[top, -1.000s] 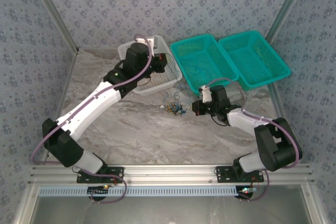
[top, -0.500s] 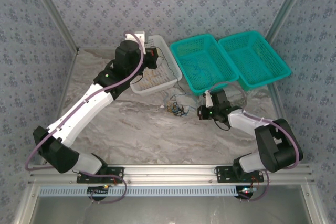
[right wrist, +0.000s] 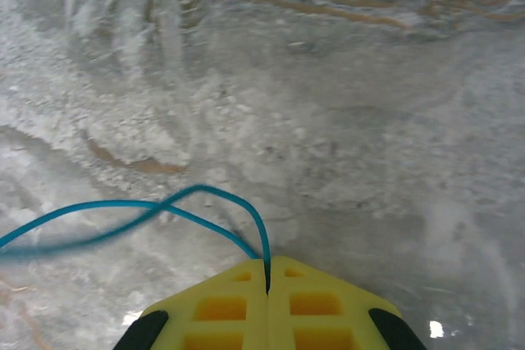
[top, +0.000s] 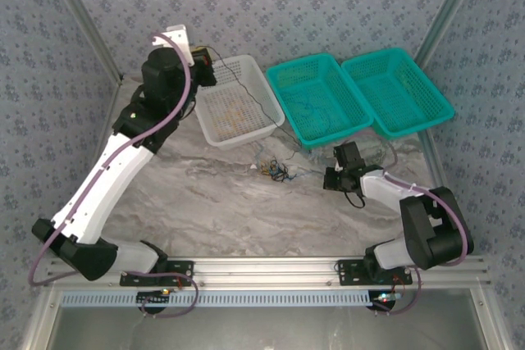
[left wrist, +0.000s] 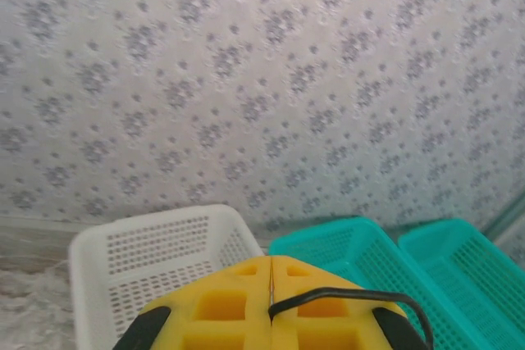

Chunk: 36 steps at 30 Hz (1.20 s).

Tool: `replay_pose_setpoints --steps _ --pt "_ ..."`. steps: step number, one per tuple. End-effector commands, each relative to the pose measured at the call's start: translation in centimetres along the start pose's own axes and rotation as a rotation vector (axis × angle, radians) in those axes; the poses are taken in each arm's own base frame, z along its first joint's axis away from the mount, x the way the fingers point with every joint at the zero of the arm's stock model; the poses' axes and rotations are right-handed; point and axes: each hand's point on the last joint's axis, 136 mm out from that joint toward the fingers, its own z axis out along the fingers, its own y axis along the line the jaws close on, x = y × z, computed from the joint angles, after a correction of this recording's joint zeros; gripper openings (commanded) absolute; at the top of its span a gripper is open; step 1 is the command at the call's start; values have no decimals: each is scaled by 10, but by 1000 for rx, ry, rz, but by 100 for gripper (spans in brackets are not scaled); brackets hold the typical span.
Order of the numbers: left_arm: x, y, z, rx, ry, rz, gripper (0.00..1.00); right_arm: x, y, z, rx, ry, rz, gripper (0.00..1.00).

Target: Untangle the cables

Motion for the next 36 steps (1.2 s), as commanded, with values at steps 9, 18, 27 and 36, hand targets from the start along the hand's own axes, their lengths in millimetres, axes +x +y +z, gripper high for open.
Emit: replay_pose_setpoints --steps 9,18,27,36 --pt "-15 53 -17 -149 -46 -100 0 -6 -16 -13 69 -2 42 6" --pt "-15 84 -25 -274 -57 -117 0 -21 -23 -26 120 -56 43 0" --pt "-31 154 -70 -468 -128 -157 0 -11 -53 -20 149 -17 177 0" --pt "-7 97 -36 -171 43 -178 0 -43 0 -44 -88 -138 68 32"
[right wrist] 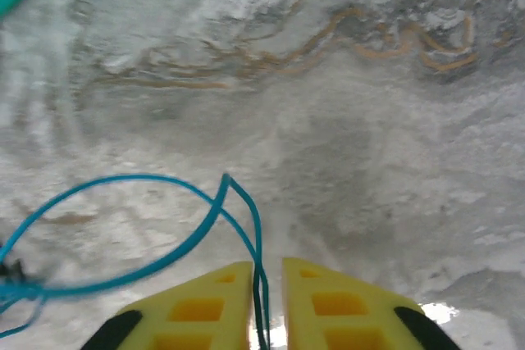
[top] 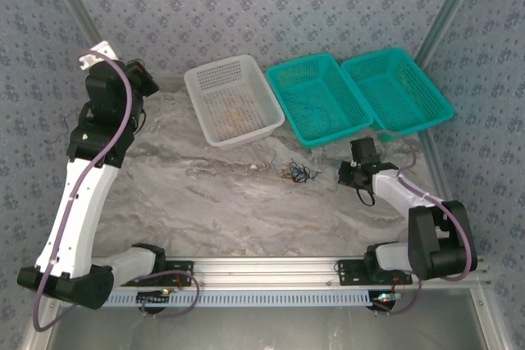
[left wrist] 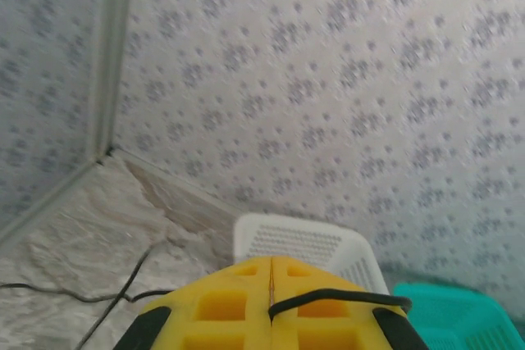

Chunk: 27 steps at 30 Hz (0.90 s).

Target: Untangle the cables

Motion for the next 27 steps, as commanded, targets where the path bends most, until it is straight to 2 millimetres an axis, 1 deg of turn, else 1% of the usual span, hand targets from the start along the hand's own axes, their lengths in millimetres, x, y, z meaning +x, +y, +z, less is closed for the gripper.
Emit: replay_pose_setpoints --steps 1,2,3,4,5,6,8,11,13,16,19,23,27 --pt "16 -37 -1 160 100 3 0 -24 42 -28 -178 -101 -66 43" --pt "18 -43 -2 180 110 11 0 -28 48 -35 -202 -123 -78 55" --pt "21 -49 -2 200 121 18 0 -34 55 -44 -230 -155 -89 70" --pt "25 -56 -3 223 135 24 0 -39 62 -53 -254 -184 -108 82" --pt "29 -62 -5 241 146 28 0 -43 69 -62 -275 -211 -129 89" --pt "34 -68 -5 262 164 27 0 -47 74 -71 -281 -244 -155 94" --pt "44 -81 -7 314 201 27 0 -55 84 -88 -288 -301 -211 98" --pt "63 -102 -8 375 260 15 0 -62 109 -114 -385 -374 -288 100" --pt "76 -128 -10 471 309 -4 0 -65 131 -134 -494 -429 -338 100" --pt "95 -161 -13 539 364 20 0 -67 160 -159 -632 -501 -410 100" --pt "112 -183 -13 568 400 50 0 -67 183 -175 -714 -552 -474 100" --pt "128 -200 -10 580 443 64 0 -67 205 -188 -796 -583 -533 100" --pt "141 -219 -12 624 485 55 0 -77 221 -198 -869 -612 -484 100"
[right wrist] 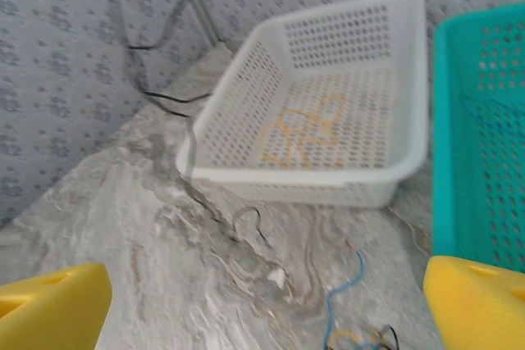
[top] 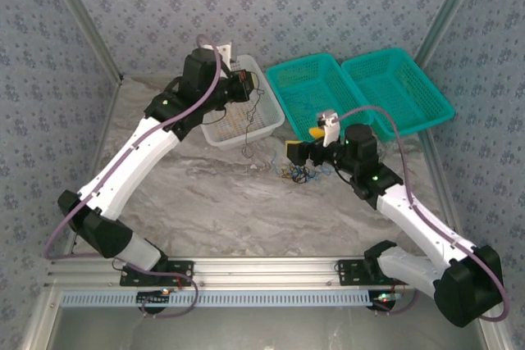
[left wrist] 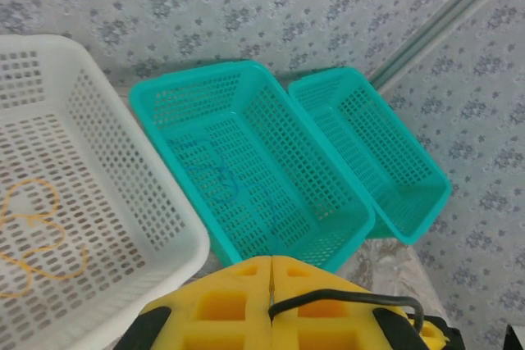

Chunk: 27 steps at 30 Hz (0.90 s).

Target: Untangle the cables

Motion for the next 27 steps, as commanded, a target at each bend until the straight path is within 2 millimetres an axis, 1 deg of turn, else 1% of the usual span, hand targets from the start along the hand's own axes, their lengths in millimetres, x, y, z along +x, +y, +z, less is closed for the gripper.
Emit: replay_pose_setpoints --steps 1,5,9,11,15,19,21,23,27 --pt "-11 -28 -2 91 -16 -17 0 -41 22 4 -104 -125 -7 100" --pt "-4 -40 9 129 19 -33 0 -52 28 18 -147 -166 21 100" --pt "1 -51 18 179 40 -55 0 -57 17 33 -80 -205 27 100" --pt "3 -53 20 187 47 -62 0 -59 15 40 -75 -217 30 100" --pt "5 -58 23 211 63 -72 0 -57 7 56 -31 -223 23 99" --pt "8 -61 25 224 76 -82 0 -57 6 76 -35 -195 6 94" --pt "8 -61 25 225 76 -82 0 -52 0 86 0 -182 1 91" --pt "7 -61 24 226 74 -80 0 -49 -9 90 46 -195 14 86" --pt "7 -60 23 222 73 -77 0 -46 -10 96 44 -186 14 75"
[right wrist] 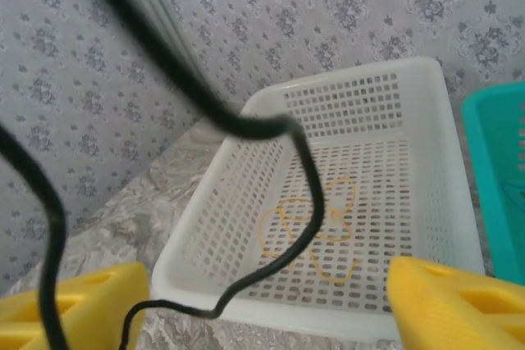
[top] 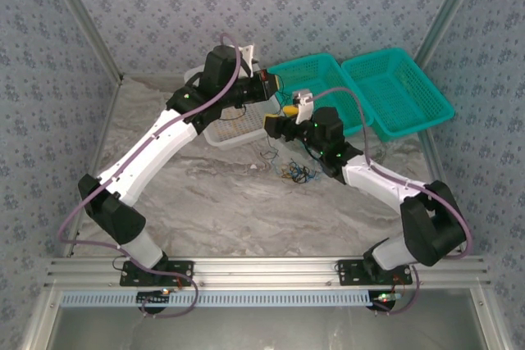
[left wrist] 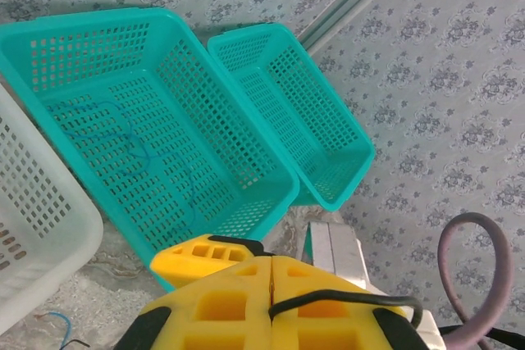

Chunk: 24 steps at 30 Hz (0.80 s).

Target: Untangle the cables

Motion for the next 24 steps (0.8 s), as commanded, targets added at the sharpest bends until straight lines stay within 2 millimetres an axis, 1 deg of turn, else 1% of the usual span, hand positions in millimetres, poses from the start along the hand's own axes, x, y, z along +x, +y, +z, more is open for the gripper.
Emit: replay_pose_setpoints --steps 1,3,6,7,9,11,13,17,20,22,24 --pt "-13 -20 -8 58 -37 10 0 -16 2 8 6 -51 -20 72" --pt "-13 -20 -8 60 -38 13 0 -13 6 10 -6 -50 -25 63" --pt "-16 -18 -10 53 -44 15 0 -10 4 9 19 -57 -32 41" --pt "-17 -15 -11 43 -47 10 0 -11 3 7 29 -64 -34 32" --pt "-19 -10 -15 27 -56 6 0 -13 3 0 32 -69 -44 19" --pt "-21 -6 -17 14 -66 7 0 -12 10 -5 -13 -36 -74 10" --pt "-23 -3 -18 4 -70 8 0 -13 20 -11 -49 -5 -111 6" --pt "-24 5 -19 -21 -78 3 0 -21 28 -25 -76 16 -148 0" --pt "-25 12 -19 -39 -81 0 0 -27 30 -34 -128 58 -177 0" --pt "-24 15 -18 -41 -75 3 0 -27 26 -38 -132 104 -207 0" --pt "-23 20 -17 -54 -72 2 0 -32 19 -42 -125 126 -236 0"
